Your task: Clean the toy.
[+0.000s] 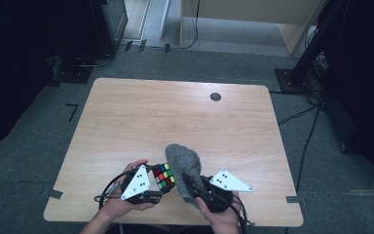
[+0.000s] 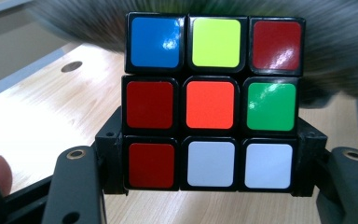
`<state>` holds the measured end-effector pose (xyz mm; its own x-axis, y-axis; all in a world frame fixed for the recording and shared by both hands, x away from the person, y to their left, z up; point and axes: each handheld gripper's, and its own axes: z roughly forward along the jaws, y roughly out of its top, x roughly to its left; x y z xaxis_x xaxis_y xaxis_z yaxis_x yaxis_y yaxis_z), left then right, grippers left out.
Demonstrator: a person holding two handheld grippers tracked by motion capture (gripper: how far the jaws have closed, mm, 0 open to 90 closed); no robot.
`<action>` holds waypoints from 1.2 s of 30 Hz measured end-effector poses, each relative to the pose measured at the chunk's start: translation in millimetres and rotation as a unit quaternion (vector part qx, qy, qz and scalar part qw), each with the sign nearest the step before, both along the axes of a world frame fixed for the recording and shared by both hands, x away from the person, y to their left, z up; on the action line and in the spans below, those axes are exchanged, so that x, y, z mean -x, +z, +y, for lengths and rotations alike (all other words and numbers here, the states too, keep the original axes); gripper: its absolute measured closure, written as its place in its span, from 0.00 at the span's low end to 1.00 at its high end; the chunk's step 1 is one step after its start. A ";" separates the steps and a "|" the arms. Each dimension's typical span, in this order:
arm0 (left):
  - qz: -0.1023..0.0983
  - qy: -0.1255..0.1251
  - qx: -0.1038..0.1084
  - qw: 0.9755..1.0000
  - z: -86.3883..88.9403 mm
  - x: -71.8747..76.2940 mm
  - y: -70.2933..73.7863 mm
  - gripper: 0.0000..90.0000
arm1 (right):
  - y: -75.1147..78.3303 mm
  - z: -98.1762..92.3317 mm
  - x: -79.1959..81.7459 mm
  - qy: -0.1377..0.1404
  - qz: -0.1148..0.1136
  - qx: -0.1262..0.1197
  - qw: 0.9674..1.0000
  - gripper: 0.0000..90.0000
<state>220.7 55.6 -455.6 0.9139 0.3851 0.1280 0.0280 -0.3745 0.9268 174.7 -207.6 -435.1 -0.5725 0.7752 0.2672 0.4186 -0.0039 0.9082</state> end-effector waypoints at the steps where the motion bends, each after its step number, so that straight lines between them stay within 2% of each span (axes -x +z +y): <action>1: 0.007 -0.004 0.021 1.000 3.9 -1.5 2.3 0.38 | -2.8 -5.2 -3.0 -0.017 0.011 0.009 1.000 0.85; 2: 0.014 -0.007 0.040 0.999 7.3 -3.0 4.7 0.38 | -5.8 -11.0 -6.1 -0.025 0.024 0.005 0.999 0.85; 3: 0.015 -0.007 0.048 0.999 10.0 -4.2 6.6 0.38 | -8.0 -16.5 -8.0 -0.025 0.031 -0.015 0.999 0.85; 4: 0.016 -0.004 0.050 0.999 11.6 -5.1 7.0 0.38 | -8.9 -20.9 -9.3 -0.020 0.035 -0.039 0.998 0.85; 6: 0.023 -0.007 0.054 0.998 13.6 -6.8 5.5 0.38 | -7.4 -23.3 -10.0 0.008 0.035 -0.084 0.996 0.85; 9: 0.031 -0.015 0.064 0.997 12.6 -6.9 5.3 0.38 | -6.0 -13.9 -8.5 0.053 0.026 -0.099 0.993 0.86; 11: 0.031 -0.018 0.068 0.997 13.1 -6.0 6.7 0.38 | -8.6 -8.0 -7.1 0.066 0.020 -0.098 0.993 0.87; 13: 0.035 -0.021 0.078 0.996 16.2 -6.8 8.3 0.38 | -13.1 -8.4 -9.0 0.086 0.023 -0.108 0.990 0.88; 15: 0.040 -0.019 0.090 0.995 19.6 -8.3 10.7 0.38 | -18.2 -5.9 -11.8 0.119 0.037 -0.104 0.987 0.88; 16: 0.037 -0.015 0.090 0.995 21.1 -8.9 11.9 0.38 | -20.6 -2.3 -12.5 0.132 0.044 -0.090 0.986 0.88; 19: 0.035 -0.011 0.088 0.995 24.2 -9.9 13.3 0.38 | -24.7 9.3 -12.4 0.130 0.049 -0.026 0.990 0.87; 20: 0.036 -0.012 0.087 0.996 24.3 -10.0 13.1 0.38 | -24.3 9.8 -12.0 0.126 0.045 -0.023 0.991 0.87; 22: 0.036 -0.015 0.081 0.996 23.5 -10.0 11.9 0.38 | -18.2 3.9 -9.8 0.110 0.024 -0.050 0.992 0.87; 24: 0.042 -0.021 0.085 0.995 22.6 -10.0 11.2 0.38 | -9.8 -3.9 -6.5 0.096 -0.004 -0.083 0.992 0.87; 25: 0.044 -0.023 0.088 0.995 22.3 -10.2 11.4 0.38 | -7.4 -5.4 -5.5 0.093 -0.013 -0.086 0.992 0.87; 27: 0.045 -0.024 0.090 0.995 22.6 -10.6 12.1 0.38 | -8.9 -3.7 -5.6 0.109 -0.017 -0.084 0.990 0.87; 28: 0.047 -0.022 0.092 0.994 23.4 -10.7 12.5 0.38 | -11.7 -2.1 -6.4 0.120 -0.009 -0.085 0.989 0.87; 30: 0.050 -0.016 0.101 0.994 26.0 -11.8 13.7 0.38 | -18.7 2.7 -9.7 0.149 0.015 -0.072 0.986 0.87; 32: 0.057 -0.005 0.114 0.992 27.8 -13.2 15.5 0.38 | -23.9 8.8 -9.6 0.160 0.019 -0.044 0.986 0.87; 34: 0.068 0.001 0.135 0.989 29.4 -14.8 17.0 0.38 | -28.6 15.4 -9.9 0.167 0.026 -0.027 0.985 0.87; 36: 0.080 0.006 0.150 0.985 27.7 -15.1 17.5 0.38 | -32.7 24.1 -7.9 0.180 0.031 -0.015 0.983 0.87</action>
